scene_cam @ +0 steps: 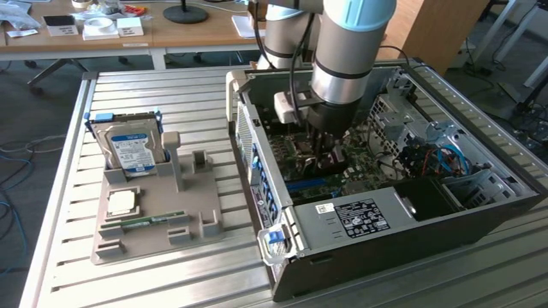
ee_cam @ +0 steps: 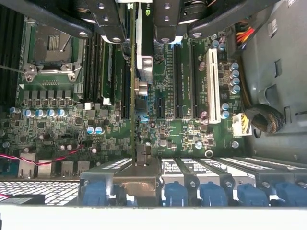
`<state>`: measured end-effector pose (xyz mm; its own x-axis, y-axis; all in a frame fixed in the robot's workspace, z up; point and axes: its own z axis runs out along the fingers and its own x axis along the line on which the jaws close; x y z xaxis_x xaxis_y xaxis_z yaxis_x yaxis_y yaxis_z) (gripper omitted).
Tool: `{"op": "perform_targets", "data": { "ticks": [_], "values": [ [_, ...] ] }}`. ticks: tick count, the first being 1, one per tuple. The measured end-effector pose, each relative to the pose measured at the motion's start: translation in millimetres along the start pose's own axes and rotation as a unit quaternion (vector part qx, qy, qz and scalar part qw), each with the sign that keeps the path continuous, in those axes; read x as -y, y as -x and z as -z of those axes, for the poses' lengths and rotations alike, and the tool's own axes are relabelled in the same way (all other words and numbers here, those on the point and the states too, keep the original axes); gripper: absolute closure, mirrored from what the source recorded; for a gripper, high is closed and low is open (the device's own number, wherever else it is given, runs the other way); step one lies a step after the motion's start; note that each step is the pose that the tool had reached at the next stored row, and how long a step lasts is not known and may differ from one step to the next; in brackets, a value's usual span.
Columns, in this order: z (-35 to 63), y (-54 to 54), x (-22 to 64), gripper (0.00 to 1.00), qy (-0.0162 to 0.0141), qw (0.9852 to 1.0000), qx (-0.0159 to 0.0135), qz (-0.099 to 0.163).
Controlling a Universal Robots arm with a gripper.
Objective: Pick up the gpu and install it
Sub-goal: 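Insert the gpu into the slot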
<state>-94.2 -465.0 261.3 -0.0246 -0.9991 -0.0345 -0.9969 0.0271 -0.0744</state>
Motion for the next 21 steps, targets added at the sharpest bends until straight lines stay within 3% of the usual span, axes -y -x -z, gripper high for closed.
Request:
{"op": "perform_targets", "data": {
  "ticks": [21],
  "values": [
    [-7.7,-0.3,-0.9,0.73,0.0,1.0,0.0,0.0]
  ]
}}
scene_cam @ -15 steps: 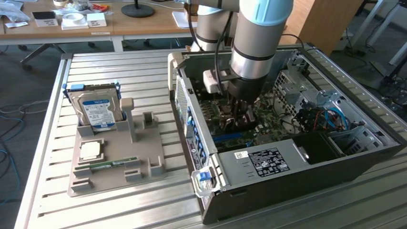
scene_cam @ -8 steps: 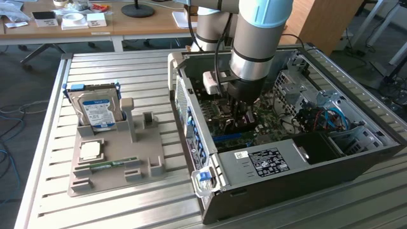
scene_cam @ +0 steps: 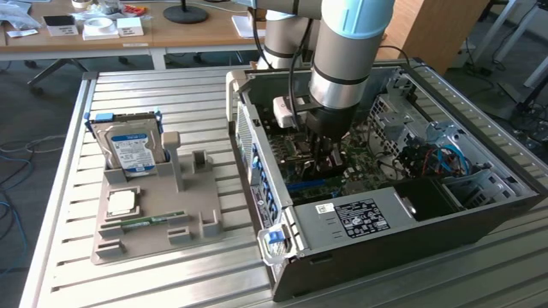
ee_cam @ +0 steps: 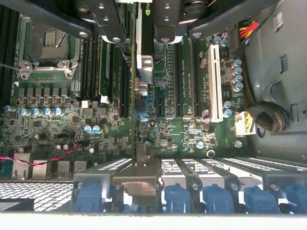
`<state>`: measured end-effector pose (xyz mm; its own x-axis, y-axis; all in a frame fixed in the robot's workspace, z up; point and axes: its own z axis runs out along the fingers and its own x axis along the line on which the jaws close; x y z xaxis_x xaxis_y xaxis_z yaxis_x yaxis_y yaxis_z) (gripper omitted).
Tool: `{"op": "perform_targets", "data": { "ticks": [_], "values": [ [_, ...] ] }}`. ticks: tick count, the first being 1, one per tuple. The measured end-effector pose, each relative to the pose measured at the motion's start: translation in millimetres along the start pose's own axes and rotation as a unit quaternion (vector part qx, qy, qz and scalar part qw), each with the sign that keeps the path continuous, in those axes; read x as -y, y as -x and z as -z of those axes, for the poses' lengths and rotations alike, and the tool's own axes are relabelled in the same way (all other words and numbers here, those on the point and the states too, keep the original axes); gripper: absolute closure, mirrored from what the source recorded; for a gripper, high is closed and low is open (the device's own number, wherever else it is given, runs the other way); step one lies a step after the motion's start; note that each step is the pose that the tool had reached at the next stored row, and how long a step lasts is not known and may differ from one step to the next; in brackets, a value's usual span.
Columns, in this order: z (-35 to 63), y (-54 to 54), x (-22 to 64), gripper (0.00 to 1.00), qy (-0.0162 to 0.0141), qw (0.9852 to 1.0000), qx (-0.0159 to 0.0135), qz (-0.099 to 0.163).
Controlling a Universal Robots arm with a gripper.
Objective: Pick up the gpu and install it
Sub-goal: 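Insert the gpu into the slot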
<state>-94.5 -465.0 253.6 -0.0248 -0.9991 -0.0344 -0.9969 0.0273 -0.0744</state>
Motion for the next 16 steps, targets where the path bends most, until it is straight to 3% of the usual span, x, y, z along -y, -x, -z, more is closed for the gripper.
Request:
{"op": "perform_targets", "data": {
  "ticks": [16],
  "values": [
    [-4.0,-0.2,-0.7,0.73,0.0,1.0,-0.0001,0.0]
  ]
}}
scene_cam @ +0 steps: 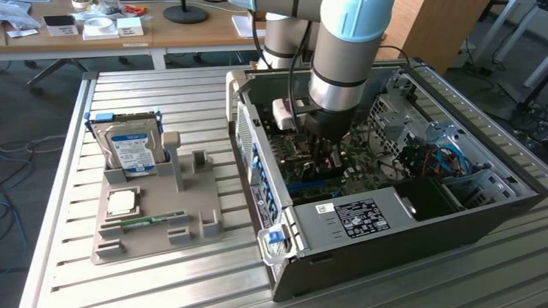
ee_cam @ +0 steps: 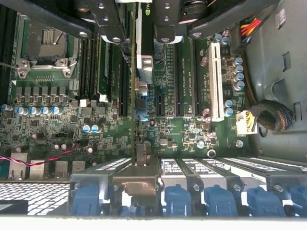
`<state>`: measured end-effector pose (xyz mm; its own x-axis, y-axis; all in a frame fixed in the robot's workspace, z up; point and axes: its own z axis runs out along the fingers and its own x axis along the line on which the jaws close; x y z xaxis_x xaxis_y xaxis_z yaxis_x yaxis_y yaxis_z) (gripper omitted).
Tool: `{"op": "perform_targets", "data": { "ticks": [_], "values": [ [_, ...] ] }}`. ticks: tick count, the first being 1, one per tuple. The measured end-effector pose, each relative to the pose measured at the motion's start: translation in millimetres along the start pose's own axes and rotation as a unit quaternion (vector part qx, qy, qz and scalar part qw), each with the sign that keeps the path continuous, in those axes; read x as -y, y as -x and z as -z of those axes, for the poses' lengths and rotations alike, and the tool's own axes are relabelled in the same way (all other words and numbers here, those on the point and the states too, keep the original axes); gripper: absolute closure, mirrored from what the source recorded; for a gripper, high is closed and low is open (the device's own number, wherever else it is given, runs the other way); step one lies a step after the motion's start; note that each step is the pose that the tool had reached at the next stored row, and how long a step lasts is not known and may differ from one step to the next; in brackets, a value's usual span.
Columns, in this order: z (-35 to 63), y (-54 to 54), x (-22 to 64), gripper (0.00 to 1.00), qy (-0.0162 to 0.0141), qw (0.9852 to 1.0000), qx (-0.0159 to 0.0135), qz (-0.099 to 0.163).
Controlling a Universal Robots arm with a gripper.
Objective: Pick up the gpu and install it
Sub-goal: 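Insert the gpu into the slot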
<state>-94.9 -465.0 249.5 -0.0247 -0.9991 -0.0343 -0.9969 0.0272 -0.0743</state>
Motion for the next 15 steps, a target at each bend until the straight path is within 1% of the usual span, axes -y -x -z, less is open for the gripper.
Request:
{"op": "perform_targets", "data": {
  "ticks": [3,12,15],
  "values": [
    [-0.4,0.0,-0.1,0.73,0.0,1.0,0.0,0.0],
    [-6.8,-0.2,-0.6,0.73,0.0,1.0,0.0001,0.0],
    [-7.0,-0.3,-0.7,0.73,0.0001,1.0,-0.0001,0.0]
  ]
}}
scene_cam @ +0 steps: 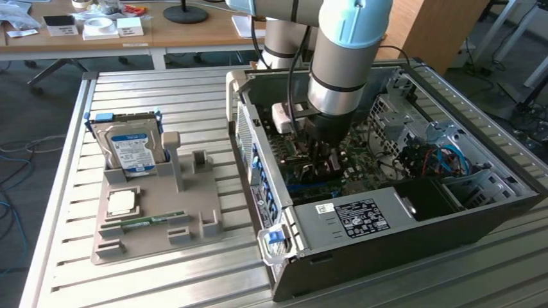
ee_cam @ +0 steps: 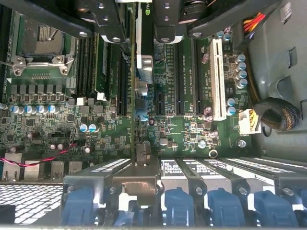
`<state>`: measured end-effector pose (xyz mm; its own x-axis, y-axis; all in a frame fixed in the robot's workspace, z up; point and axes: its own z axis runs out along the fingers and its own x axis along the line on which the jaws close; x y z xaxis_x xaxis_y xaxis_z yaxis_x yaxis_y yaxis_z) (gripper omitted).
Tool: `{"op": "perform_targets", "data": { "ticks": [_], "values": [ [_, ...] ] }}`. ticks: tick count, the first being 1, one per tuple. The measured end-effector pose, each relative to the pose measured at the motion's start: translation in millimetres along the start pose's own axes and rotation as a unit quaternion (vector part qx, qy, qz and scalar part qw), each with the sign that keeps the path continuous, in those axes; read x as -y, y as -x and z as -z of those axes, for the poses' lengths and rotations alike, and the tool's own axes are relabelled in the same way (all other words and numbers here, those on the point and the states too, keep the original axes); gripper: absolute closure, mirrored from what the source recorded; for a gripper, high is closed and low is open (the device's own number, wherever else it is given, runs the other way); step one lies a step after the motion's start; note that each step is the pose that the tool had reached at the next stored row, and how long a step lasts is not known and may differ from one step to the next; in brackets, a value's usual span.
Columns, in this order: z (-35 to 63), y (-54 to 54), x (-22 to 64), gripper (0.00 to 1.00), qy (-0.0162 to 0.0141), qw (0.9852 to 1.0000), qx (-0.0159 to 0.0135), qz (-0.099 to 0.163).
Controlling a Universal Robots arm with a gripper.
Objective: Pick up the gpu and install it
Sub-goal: 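Insert the gpu into the slot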
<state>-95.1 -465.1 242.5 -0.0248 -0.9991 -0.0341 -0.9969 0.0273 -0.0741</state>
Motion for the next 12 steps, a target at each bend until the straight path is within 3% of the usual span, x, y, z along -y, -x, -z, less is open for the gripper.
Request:
{"op": "perform_targets", "data": {
  "ticks": [12],
  "values": [
    [-1.1,0.4,0.0,0.73,-0.0001,1.0,0.0001,0.0]
  ]
}}
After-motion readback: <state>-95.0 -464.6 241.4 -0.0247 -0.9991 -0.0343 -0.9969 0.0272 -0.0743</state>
